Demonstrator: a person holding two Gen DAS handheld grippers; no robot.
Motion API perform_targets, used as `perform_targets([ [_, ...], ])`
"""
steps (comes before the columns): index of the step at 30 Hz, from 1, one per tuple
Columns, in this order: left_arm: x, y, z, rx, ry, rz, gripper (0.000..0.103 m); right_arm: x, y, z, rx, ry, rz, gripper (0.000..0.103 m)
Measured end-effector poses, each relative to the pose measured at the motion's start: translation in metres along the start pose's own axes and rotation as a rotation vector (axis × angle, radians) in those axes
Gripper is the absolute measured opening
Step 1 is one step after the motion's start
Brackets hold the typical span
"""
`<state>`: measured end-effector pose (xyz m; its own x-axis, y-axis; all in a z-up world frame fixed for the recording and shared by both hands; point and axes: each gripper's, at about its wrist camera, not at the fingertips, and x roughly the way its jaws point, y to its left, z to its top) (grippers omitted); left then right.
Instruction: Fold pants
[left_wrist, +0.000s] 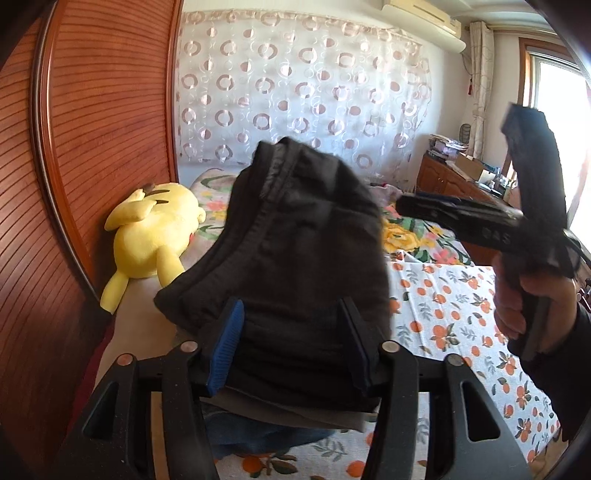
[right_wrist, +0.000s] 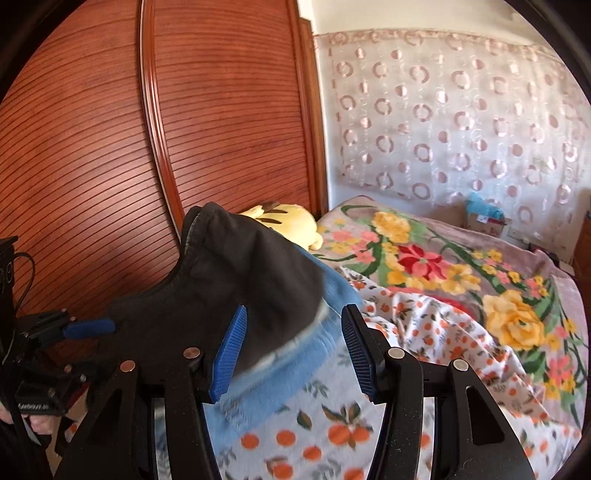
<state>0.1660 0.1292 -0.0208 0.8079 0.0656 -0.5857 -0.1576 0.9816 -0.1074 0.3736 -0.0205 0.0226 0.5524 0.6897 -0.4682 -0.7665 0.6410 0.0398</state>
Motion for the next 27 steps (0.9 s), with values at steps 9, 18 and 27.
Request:
perform_targets([
  [9,-0.016,-0.044,0.000,0.072,-0.038,-0.017,0.081,-0.081,0.007,-0.045,0.067,-0.021,-0.111,0.056],
  [18,-0.020,-0.090,-0.016,0.112,-0.037,-0.098,0.081,-0.147,0.031,-0.084,0.108,-0.016,-0.251,0.068],
  [27,-0.030,-0.123,-0.034,0.132,-0.025,-0.136,0.081,-0.198,0.068,-0.114,0.167,-0.027,-0.345,0.068],
])
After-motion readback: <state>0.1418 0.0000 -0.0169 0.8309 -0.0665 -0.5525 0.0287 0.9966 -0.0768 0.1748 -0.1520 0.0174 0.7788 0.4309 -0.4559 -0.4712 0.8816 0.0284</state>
